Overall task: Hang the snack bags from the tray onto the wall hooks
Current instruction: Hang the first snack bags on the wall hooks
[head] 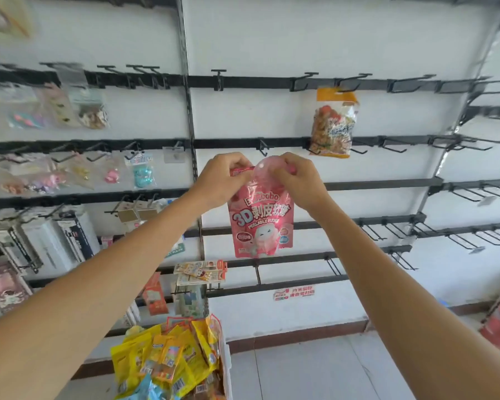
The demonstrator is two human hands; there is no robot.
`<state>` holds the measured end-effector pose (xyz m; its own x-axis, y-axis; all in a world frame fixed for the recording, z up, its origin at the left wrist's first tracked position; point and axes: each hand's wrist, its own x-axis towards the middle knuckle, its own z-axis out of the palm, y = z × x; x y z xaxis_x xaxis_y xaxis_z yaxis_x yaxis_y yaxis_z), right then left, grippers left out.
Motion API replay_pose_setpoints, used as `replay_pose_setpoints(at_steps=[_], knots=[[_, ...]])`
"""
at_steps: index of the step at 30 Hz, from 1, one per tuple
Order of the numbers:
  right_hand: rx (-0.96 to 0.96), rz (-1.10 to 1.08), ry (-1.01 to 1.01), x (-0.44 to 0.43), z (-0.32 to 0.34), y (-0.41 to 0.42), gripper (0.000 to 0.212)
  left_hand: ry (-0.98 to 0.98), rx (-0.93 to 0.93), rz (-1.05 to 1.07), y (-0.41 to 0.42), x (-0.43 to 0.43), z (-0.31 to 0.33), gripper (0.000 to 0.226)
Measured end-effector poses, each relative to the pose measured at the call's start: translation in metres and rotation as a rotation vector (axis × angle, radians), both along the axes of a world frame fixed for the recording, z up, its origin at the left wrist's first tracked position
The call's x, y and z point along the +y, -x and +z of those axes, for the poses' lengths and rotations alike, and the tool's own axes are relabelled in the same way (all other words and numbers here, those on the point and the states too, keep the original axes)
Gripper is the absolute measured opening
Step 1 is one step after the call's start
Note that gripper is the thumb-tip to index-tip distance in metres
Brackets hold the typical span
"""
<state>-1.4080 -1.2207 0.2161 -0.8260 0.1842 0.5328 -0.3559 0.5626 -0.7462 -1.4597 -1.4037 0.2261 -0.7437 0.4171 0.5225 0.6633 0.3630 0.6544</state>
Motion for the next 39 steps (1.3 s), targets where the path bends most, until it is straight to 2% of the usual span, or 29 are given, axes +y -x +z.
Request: replay_pose_setpoints(at_steps=[3, 6, 8, 10, 13, 15, 18, 20, 21, 24, 28, 33, 39], knots=[[0.017, 0.007, 0.072, 0.008, 0.01, 0.004, 0.018, -0.009, 0.041, -0.03, 0.004, 0.015, 0.016, 0.008], [0.053, -0.008, 0.042, 0.016, 0.023, 0.012, 0.03, 0.003, 0.085, -0.028, 0.014, 0.026, 0.029, 0.01], [0.082, -0.027, 0.028, 0.022, 0.031, 0.019, 0.021, 0.008, 0.116, -0.021, 0.025, 0.031, 0.034, 0.006], [0.099, -0.063, 0.043, 0.03, 0.038, 0.029, 0.015, 0.024, 0.178, -0.024, 0.036, 0.035, 0.039, 0.016], [0.119, -0.118, 0.106, 0.04, 0.047, 0.046, 0.012, 0.142, 0.507, 0.023, 0.061, 0.041, 0.042, 0.043], [0.12, -0.156, 0.17, 0.047, 0.05, 0.057, 0.01, 0.249, 0.734, 0.078, 0.079, 0.048, 0.037, 0.052], [0.136, -0.182, 0.214, 0.059, 0.052, 0.075, 0.008, 0.336, 0.906, 0.069, 0.103, 0.062, 0.031, 0.051], [0.155, -0.212, 0.232, 0.069, 0.057, 0.086, 0.02, 0.419, 0.97, 0.058, 0.116, 0.071, 0.031, 0.051], [0.164, -0.232, 0.239, 0.074, 0.06, 0.09, 0.026, 0.463, 0.988, 0.047, 0.123, 0.076, 0.032, 0.053], [0.215, -0.277, 0.231, 0.091, 0.071, 0.104, 0.021, 0.5, 1.001, 0.028, 0.139, 0.089, 0.04, 0.056], [0.26, -0.264, 0.231, 0.115, 0.086, 0.127, 0.032, 0.386, 0.945, 0.021, 0.148, 0.116, 0.051, 0.053], [0.24, -0.222, 0.26, 0.137, 0.096, 0.162, 0.029, 0.244, 0.898, 0.027, 0.167, 0.149, 0.068, 0.049], [0.233, -0.117, 0.242, 0.163, 0.108, 0.196, 0.039, 0.346, 0.97, 0.158, 0.194, 0.169, 0.079, 0.053]])
